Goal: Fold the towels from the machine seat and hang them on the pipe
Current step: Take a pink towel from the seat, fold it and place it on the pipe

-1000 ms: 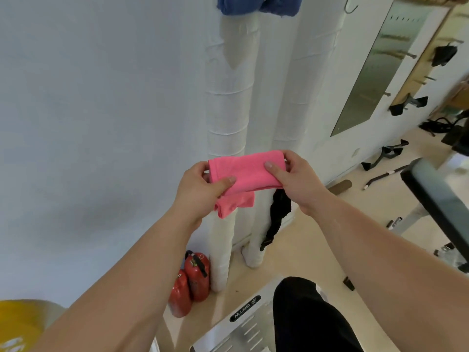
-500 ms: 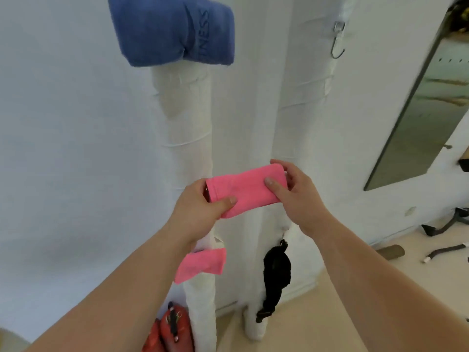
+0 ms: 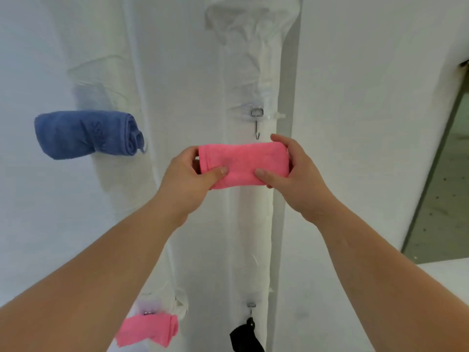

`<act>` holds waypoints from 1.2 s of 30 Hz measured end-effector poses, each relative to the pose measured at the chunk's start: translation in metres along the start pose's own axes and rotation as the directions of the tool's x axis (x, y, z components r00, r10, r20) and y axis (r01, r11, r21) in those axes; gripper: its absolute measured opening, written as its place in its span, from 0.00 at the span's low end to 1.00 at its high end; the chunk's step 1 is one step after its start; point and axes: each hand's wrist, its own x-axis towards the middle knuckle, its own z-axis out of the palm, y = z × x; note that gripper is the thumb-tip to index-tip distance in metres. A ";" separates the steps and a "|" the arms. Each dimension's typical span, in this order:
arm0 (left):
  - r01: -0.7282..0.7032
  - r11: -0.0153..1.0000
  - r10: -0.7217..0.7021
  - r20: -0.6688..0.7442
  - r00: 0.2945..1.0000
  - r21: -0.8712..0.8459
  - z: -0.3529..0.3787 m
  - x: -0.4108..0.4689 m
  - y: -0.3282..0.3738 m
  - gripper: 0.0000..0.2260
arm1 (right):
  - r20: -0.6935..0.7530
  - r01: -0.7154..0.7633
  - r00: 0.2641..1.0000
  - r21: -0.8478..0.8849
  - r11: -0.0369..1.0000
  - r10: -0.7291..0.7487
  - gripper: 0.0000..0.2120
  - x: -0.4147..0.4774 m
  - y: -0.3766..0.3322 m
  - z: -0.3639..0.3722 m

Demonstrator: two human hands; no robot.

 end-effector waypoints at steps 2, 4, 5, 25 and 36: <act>-0.049 0.999 0.049 -0.017 0.999 -0.020 0.005 0.016 0.022 0.13 | -0.035 0.061 0.998 0.054 0.997 -0.059 0.34 0.022 -0.018 -0.013; -0.089 0.996 0.088 -0.036 0.995 -0.026 0.011 0.032 0.042 0.15 | -0.069 0.110 0.992 0.088 0.990 -0.104 0.31 0.044 -0.034 -0.025; -0.109 0.994 0.108 -0.043 0.993 -0.022 0.014 0.040 0.051 0.17 | -0.074 0.127 0.990 0.096 0.987 -0.120 0.30 0.054 -0.040 -0.031; -0.275 0.960 0.277 -0.036 0.960 0.051 0.035 0.089 0.028 0.22 | -0.073 0.268 0.958 -0.123 0.955 -0.278 0.18 0.107 -0.009 -0.037; -0.275 0.945 0.285 -0.031 0.958 0.179 0.036 0.091 0.018 0.19 | -0.032 0.246 0.965 -0.248 0.937 -0.262 0.16 0.102 0.000 -0.033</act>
